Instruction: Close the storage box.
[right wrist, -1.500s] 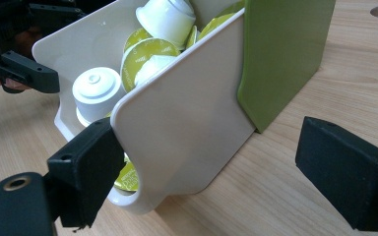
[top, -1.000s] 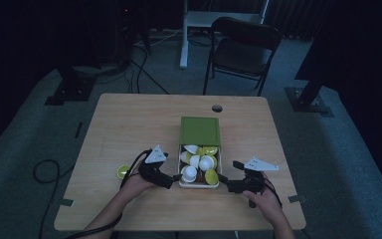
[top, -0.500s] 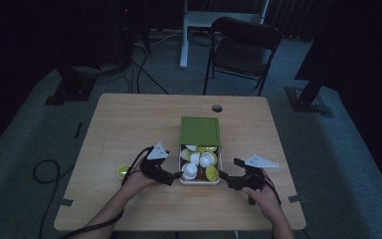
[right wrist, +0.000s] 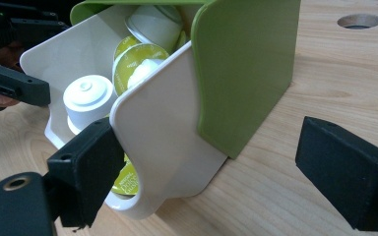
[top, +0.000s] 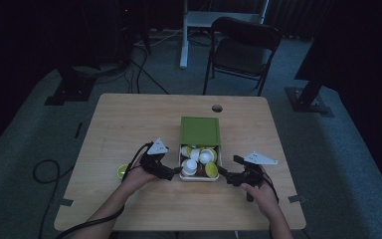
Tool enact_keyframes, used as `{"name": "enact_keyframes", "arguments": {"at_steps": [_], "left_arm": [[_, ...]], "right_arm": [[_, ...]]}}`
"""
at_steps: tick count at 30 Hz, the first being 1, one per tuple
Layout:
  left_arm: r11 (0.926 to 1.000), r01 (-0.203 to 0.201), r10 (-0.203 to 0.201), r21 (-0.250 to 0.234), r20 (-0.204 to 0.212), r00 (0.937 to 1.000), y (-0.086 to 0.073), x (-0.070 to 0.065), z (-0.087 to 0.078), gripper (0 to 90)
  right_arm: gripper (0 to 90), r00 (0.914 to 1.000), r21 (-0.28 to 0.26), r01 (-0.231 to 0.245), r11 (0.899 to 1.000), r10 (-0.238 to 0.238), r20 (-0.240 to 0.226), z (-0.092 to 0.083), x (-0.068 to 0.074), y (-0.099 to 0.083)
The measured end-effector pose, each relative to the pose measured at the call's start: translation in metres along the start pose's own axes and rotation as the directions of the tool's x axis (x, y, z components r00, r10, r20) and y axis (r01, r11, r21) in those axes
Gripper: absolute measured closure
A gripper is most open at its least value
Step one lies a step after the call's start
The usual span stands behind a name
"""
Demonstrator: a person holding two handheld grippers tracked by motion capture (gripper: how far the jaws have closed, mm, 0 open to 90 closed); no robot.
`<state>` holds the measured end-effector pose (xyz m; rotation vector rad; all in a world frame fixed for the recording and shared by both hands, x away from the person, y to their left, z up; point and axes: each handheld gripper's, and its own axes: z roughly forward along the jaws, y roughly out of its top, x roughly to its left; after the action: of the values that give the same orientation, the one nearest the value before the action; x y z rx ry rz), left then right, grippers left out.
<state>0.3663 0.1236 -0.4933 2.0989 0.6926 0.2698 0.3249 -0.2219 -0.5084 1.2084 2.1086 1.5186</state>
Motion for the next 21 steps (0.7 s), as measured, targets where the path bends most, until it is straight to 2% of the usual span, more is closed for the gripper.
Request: {"name": "enact_keyframes", "arguments": {"at_steps": [12,21], "left_arm": [[0.9999,0.013,-0.013,0.003,0.005,0.9999,0.0031,0.0041,0.0039,1.2],[0.9998,0.016,-0.016,0.008,-0.01,0.9998,0.0061,0.0085,0.0051,1.2]], "right_arm": [[10.3,0.9997,0.003,-0.003,1.0,0.003,0.024,0.005,-0.0056,0.0062],[10.3,0.9994,-0.002,-0.007,1.0,0.007,0.034,0.0086,-0.0065,0.0083]]}}
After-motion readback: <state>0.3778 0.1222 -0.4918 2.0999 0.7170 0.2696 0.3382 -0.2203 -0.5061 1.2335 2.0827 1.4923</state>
